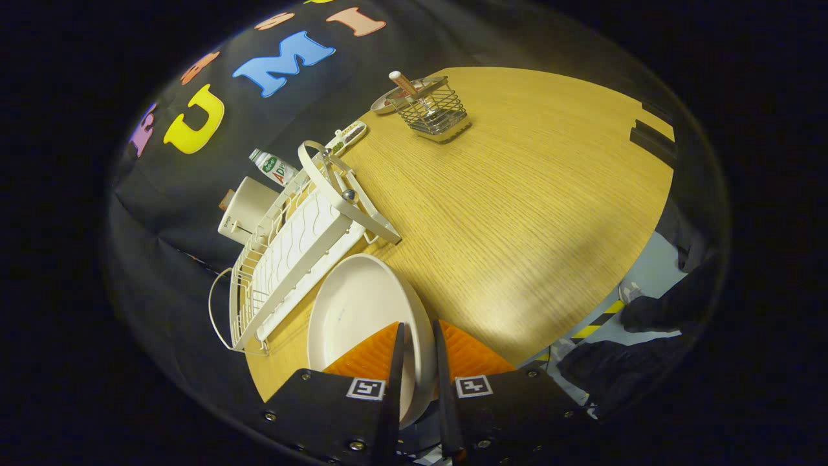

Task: Take the plate from the dish rack, then take the spoon from the basket and place it into the plate.

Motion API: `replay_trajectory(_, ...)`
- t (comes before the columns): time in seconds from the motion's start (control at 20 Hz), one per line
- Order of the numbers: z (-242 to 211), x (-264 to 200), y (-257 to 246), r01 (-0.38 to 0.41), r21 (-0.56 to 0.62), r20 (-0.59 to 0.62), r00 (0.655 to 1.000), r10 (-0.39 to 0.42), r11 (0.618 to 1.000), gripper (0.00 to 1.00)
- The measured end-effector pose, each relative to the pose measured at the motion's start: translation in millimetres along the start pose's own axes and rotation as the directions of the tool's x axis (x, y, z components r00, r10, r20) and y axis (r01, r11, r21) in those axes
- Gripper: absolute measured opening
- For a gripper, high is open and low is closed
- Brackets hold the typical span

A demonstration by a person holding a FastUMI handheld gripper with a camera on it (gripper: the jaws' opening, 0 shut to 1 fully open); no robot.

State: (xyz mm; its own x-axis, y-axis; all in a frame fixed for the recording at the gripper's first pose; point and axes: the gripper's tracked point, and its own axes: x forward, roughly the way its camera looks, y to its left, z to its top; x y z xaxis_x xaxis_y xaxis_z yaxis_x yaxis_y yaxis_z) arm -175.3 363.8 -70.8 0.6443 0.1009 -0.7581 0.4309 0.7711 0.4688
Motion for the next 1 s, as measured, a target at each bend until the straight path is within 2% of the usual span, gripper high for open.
replay_trajectory(0.2,19,-9,-4,0.001,-0.023,0.053,0.999,0.000,1.000,0.28)
replay_trajectory(0.4,63,-26,3,-0.003,-0.037,0.164,0.986,0.009,0.999,0.28)
replay_trajectory(0.65,127,-42,13,0.020,-0.088,0.298,0.955,0.007,0.996,0.28)
replay_trajectory(0.8,166,-46,16,0.069,-0.128,0.373,0.928,-0.017,0.989,0.28)
replay_trajectory(1.0,209,-40,26,0.087,-0.148,0.430,0.903,-0.015,0.985,0.28)
